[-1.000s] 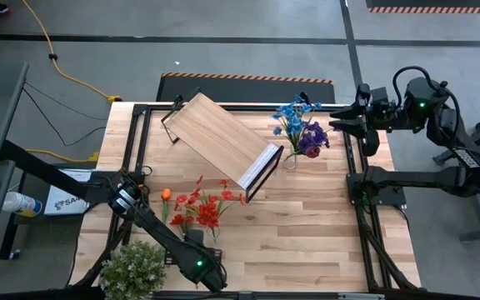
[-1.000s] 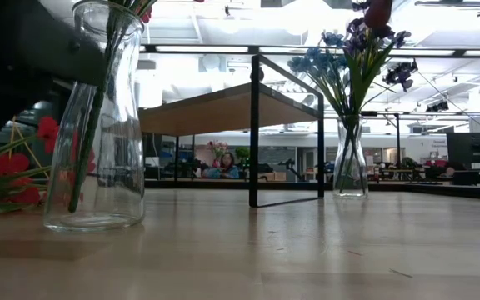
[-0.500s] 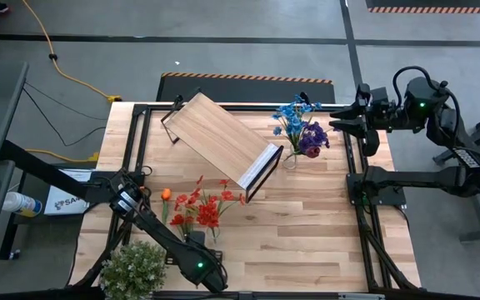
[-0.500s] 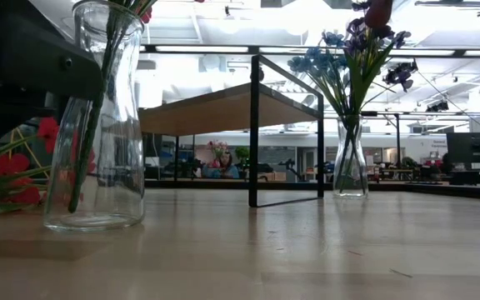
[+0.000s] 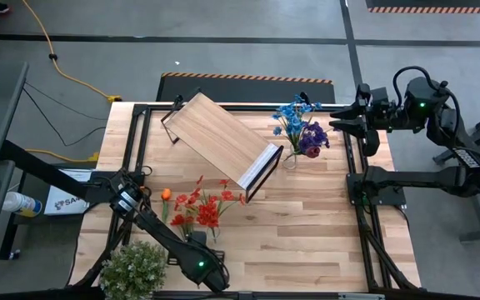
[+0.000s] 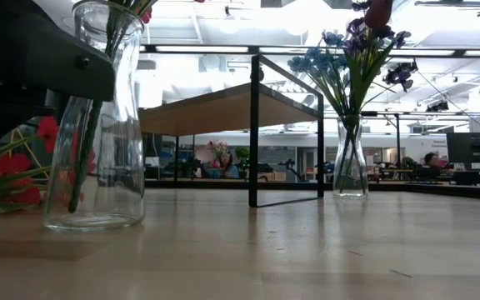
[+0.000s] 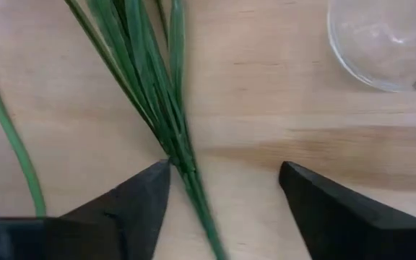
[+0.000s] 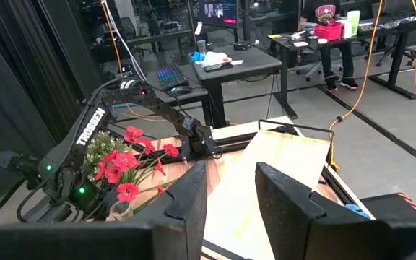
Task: Pick and place flowers into a vace then onto a shelf
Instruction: Put the red flowers into the bottom transparent vase
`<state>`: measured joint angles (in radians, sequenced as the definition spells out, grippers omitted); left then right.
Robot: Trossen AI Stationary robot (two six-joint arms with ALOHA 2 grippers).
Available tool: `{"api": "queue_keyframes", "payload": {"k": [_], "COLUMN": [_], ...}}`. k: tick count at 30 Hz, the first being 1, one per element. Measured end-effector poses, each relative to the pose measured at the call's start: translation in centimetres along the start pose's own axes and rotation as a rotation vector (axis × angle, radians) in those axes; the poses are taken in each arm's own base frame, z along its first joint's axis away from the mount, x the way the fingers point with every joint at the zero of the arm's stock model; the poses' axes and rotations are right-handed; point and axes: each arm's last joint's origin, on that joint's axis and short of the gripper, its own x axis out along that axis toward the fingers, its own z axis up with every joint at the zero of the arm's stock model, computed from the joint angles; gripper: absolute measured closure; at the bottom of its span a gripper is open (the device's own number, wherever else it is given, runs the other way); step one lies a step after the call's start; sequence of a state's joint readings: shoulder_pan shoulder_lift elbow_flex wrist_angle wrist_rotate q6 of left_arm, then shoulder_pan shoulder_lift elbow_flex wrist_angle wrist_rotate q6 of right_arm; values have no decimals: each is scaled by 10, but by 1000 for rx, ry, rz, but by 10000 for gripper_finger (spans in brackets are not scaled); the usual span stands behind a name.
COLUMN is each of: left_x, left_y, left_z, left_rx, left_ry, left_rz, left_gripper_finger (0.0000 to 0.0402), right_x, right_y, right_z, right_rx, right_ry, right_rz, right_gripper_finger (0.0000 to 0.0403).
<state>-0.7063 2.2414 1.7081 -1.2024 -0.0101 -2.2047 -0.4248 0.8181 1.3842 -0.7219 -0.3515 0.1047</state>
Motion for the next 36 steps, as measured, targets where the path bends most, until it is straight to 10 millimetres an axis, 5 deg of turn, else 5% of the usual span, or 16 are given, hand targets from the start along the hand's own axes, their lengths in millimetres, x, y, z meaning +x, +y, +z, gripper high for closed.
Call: {"api": "queue_keyframes", "payload": {"k": [10,36], "left_x": [0,-8], "left_y": [-3,-3], "left_z": [-1,-2], "left_rx": [0,-80], "left_ry": [10,21], "left_rz": [-31,-17], "left_gripper_finger": [212,369], "right_x": [0,0], "right_y": [0,0], "right_z": [0,0], "right_rx": [0,3], "right_ry": [0,0], "right_rz": [0,0], "right_gripper_finger": [292,292]}}
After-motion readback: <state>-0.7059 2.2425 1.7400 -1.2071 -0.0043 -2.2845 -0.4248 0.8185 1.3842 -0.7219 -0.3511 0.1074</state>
